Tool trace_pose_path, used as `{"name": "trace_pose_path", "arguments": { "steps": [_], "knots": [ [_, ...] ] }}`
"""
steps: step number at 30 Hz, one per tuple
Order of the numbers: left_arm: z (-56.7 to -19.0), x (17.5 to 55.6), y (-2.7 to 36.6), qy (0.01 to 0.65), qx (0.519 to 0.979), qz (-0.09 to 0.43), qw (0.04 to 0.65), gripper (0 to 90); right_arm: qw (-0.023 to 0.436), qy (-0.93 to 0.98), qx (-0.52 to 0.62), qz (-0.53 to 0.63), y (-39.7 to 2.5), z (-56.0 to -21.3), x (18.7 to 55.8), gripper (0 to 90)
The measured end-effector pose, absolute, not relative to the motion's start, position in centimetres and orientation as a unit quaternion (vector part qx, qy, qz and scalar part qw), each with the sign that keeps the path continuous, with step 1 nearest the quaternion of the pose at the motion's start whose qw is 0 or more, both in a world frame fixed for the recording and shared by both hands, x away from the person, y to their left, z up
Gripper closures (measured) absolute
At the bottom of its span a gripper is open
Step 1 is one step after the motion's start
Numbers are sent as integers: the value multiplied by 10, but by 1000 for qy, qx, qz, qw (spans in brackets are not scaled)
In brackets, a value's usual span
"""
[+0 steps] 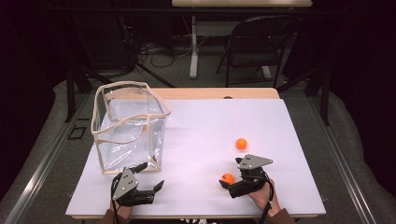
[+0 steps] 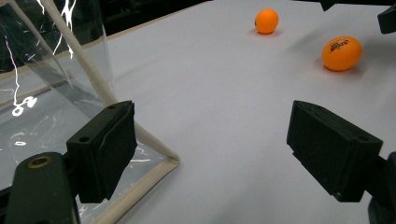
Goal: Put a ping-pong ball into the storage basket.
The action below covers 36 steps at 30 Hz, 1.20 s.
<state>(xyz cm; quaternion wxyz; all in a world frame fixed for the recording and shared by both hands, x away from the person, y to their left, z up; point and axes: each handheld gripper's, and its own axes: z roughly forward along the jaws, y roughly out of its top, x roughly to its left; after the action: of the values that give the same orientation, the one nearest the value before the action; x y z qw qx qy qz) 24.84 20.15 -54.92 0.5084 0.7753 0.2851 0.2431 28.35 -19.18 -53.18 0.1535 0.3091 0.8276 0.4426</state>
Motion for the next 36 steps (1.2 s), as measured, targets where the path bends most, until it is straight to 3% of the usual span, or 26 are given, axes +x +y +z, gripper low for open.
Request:
{"name": "trace_pose_path", "arguments": {
  "steps": [18,22,28,36],
  "knots": [
    [-549,249,202,286,775,240,510,161,142,845,308,413,-184,-541,282,8],
    [-549,249,201,282,777,240,509,160,143,851,305,403,-182,-543,279,137],
    [-549,250,202,286,775,240,510,160,149,859,313,376,-178,-545,277,259],
    [-549,250,202,284,776,239,509,161,155,868,307,357,-176,-547,273,352]
  ]
}}
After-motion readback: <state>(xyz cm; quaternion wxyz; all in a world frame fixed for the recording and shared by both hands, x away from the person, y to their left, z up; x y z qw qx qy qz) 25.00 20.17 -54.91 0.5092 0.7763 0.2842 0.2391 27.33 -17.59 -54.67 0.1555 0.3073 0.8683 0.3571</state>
